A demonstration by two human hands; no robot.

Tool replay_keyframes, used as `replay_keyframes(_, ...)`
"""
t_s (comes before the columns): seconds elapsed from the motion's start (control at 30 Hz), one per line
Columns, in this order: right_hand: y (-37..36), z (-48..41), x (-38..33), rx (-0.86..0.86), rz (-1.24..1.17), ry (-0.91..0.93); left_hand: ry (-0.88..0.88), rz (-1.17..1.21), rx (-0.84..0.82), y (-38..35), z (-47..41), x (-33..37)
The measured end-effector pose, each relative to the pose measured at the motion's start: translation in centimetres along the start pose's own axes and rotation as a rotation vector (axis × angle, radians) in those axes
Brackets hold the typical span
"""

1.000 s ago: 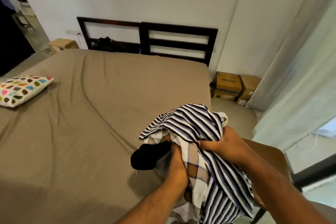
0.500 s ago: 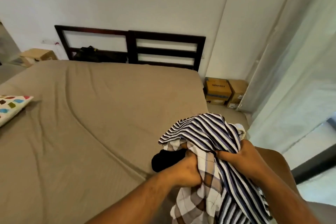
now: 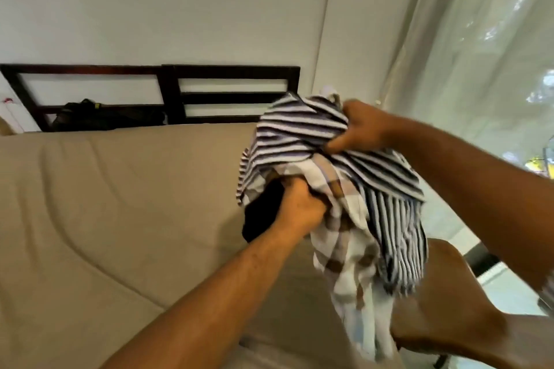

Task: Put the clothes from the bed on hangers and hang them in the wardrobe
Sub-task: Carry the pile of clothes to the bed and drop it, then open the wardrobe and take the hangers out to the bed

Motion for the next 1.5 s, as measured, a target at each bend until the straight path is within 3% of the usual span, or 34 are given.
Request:
replay_keyframes(0.07,1.1,-4.2,-2.3,0.087,0.131,0.039,0.049,-0.129,0.11,2.0,-4.3,-0.6)
replay_keyframes(0.13,0.1,-7.5,-3.9,0.166,0.304,0.065,0.242,-0.274,0.132,4.3,-7.5,-2.5)
replay_keyframes(0.2,-2.9,-9.5,-4.5,0.184,0.301,0.042,0.454,-0.4,0.1,6.3,-7.4,-4.1)
replay_keyframes(0.27,-7.0,-9.9,-4.9,0.139,0.233,0.037,0.512,-0.43,0.077,7.5,-5.2,-5.8)
replay_keyframes(0.43,-18.0,-6.9,-4.7,-0.076,0.231,0.107,0.433,-0.484,0.063,10.2,0.5,-9.4)
replay_keyframes(0.57,-22.6,-4.1,-3.0,-0.162,0.204,0.082,0.372,-0.568,0.061,12.3,3.6,-11.0)
replay_keyframes(0.97,-20.2,7.1,-0.5,0.108,-0.052,0.014,0.156,-0.667,0.057,12.4,9.6,-9.1)
replay_keyframes(1.3,-16.8,22.5,4.3,0.248,-0.132,-0.098,0.043,-0.615,-0.09,3.6,16.0,-5.0)
replay_keyframes(1.5,-14.1,34.9,8.0,0.303,-0.209,-0.21,-0.027,-0.538,-0.227,-5.6,22.3,-2.1)
Point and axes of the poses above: each hand's wrist, its own z-axis away from the middle knuckle, its own y-axis out of the back of the hand, x = y × z, the point moved 2 cm from there along -z, towards the middle knuckle, and after that the axes turned 11 degrees about z, right-handed, at the moved point
